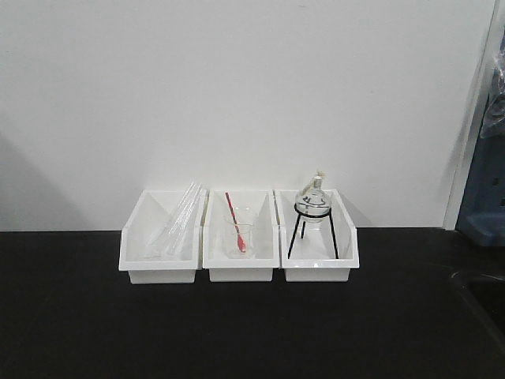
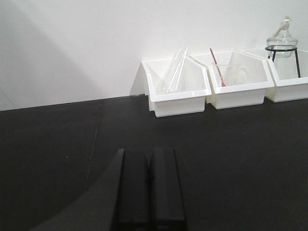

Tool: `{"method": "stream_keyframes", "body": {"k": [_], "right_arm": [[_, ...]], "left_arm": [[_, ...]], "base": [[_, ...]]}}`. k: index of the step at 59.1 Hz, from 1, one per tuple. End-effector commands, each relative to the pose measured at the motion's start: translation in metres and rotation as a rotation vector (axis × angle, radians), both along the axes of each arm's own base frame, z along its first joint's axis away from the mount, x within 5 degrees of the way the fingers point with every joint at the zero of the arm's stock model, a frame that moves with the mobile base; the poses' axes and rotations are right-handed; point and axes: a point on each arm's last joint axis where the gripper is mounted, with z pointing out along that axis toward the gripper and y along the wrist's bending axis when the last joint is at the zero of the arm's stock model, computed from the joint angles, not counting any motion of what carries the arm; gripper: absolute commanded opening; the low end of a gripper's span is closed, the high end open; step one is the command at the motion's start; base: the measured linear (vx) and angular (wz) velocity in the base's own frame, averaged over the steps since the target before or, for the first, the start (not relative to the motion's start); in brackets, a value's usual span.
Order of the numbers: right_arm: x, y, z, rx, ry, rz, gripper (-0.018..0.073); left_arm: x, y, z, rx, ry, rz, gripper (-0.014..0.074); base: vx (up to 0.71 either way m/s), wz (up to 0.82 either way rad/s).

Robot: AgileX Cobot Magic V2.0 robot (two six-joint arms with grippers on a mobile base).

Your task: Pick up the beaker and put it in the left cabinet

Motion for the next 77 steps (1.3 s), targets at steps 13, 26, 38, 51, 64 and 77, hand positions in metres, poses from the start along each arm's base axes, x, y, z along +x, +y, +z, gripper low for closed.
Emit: {"method": "stream_keyframes", "body": {"k": [13,26,38,51,64,77], "right_arm": [[-0.001,0.0,0.006,0.0,-0.089,-0.006,-0.0009],[-0.001,0.0,0.013,-0.003,-0.158,-0.006,-0.0009],[-0.011,-0.001,0.057,-0.016,-0.475,-0.011,-0.0009],[0.009,0.0,0.131,-0.027,-0.447,-0.011,-0.0009],[0.067,0.001,0.17,-0.007,-0.319,-0.008,-0.0009],[0.097,0.001,0.167,-0.005,-0.234,-0.007,-0.0006]], "left_arm": [[-0.001,-0.001,0.004,-0.016,-0.092,-0.015,-0.0008],[-0.001,-0.001,0.004,-0.016,-0.092,-0.015,-0.0008],[-0.001,-0.001,0.004,-0.016,-0.092,-0.015,-0.0008],[-0.001,-0.001,0.004,-0.016,-0.092,-0.015,-0.0008],[-0.001,-0.001,0.004,-0.016,-0.092,-0.015,-0.0008],[-0.001,-0.001,0.004,-0.016,-0.092,-0.015,-0.0008]], "base": [[0.0,0.0],[0.0,0.0],[0.0,0.0],[0.0,0.0],[0.0,0.0],[0.0,0.0]]}}
